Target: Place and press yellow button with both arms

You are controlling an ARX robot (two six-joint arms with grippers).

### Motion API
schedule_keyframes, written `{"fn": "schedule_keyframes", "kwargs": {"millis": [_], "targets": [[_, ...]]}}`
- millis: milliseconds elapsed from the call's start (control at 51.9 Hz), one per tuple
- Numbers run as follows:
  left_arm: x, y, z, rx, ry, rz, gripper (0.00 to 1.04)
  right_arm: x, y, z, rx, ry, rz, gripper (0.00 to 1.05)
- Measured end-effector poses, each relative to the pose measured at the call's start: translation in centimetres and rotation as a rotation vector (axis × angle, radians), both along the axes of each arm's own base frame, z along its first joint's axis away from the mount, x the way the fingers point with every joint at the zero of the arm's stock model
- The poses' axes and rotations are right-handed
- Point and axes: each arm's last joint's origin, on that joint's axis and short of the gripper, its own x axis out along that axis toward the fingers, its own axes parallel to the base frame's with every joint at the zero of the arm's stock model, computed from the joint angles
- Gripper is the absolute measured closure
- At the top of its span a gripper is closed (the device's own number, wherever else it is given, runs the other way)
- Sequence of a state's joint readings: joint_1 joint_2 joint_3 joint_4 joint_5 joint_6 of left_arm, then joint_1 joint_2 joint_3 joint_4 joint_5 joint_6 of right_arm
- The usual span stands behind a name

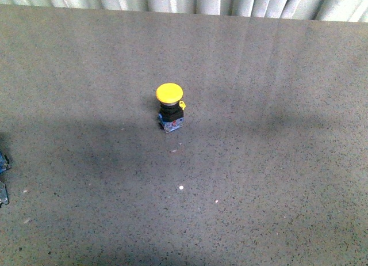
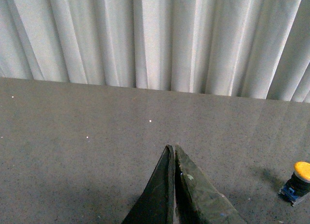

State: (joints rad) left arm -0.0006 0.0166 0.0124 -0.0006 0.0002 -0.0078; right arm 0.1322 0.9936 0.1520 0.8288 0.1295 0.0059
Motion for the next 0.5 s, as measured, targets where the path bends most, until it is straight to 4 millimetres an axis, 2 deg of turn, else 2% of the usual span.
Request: {"fn": "schedule_keyframes", "kwargs": {"millis": [250, 347, 501], "targets": [[0.0, 0.0, 0.0, 0.000, 0.000, 0.000, 1.03, -2.0, -0.9, -0.6, 0.001, 0.000, 0.007, 1.03], [0.0, 0.0, 0.0, 0.000, 0.000, 0.000, 1.03, -2.9, -1.9, -1.2, 0.002, -0.018, -0.005, 1.03], [0.0, 0.0, 0.0, 0.000, 0.000, 0.000, 1.03, -3.7, -2.0, -1.5, 0.002, -0.008, -0.001, 1.03]]}}
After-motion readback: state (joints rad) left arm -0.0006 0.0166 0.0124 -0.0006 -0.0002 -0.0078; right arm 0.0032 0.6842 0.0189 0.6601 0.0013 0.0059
